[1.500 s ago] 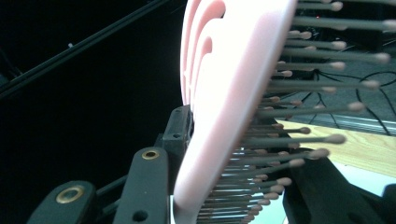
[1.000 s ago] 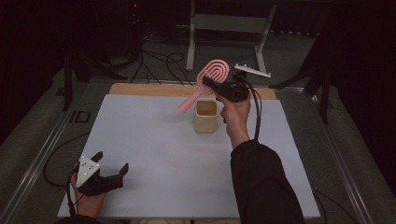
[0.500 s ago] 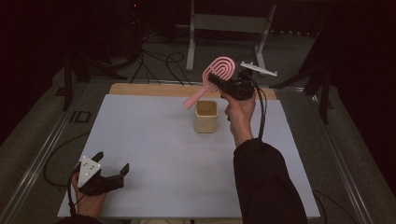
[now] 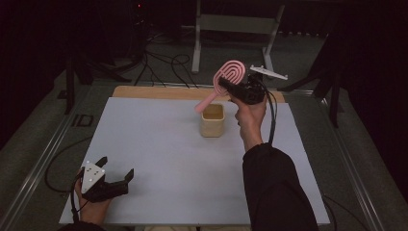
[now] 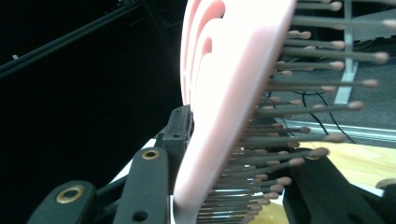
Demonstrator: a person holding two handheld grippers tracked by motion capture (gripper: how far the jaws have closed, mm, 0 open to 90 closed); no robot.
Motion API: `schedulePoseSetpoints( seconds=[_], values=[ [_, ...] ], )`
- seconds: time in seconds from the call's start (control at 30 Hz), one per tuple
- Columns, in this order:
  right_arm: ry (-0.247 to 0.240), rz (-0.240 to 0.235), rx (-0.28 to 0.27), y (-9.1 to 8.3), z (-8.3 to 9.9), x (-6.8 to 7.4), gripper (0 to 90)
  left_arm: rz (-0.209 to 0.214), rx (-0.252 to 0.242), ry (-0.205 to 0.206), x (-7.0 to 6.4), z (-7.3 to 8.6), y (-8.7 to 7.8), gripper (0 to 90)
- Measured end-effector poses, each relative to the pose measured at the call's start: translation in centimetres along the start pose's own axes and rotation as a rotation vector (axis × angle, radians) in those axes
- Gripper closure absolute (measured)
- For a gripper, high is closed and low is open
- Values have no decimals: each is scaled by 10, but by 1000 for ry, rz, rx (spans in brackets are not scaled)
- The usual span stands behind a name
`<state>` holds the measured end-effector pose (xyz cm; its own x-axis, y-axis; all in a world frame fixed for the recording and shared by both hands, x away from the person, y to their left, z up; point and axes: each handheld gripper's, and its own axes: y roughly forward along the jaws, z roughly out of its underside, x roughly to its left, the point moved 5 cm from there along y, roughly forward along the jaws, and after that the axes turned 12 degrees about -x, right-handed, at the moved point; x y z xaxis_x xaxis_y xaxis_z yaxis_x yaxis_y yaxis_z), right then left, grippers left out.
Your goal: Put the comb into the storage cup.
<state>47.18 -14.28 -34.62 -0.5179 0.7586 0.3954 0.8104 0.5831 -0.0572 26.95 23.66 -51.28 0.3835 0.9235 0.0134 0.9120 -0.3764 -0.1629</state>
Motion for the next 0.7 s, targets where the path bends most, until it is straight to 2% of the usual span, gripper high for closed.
schedulePoseSetpoints(
  seconds=[0.2,0.7],
  values=[
    [-3,27,7,-1,3,-6,635,1,0,-1,0,0,0,2],
    [-4,59,4,-4,7,-16,634,1,3,3,-1,1,0,2]
  ],
)
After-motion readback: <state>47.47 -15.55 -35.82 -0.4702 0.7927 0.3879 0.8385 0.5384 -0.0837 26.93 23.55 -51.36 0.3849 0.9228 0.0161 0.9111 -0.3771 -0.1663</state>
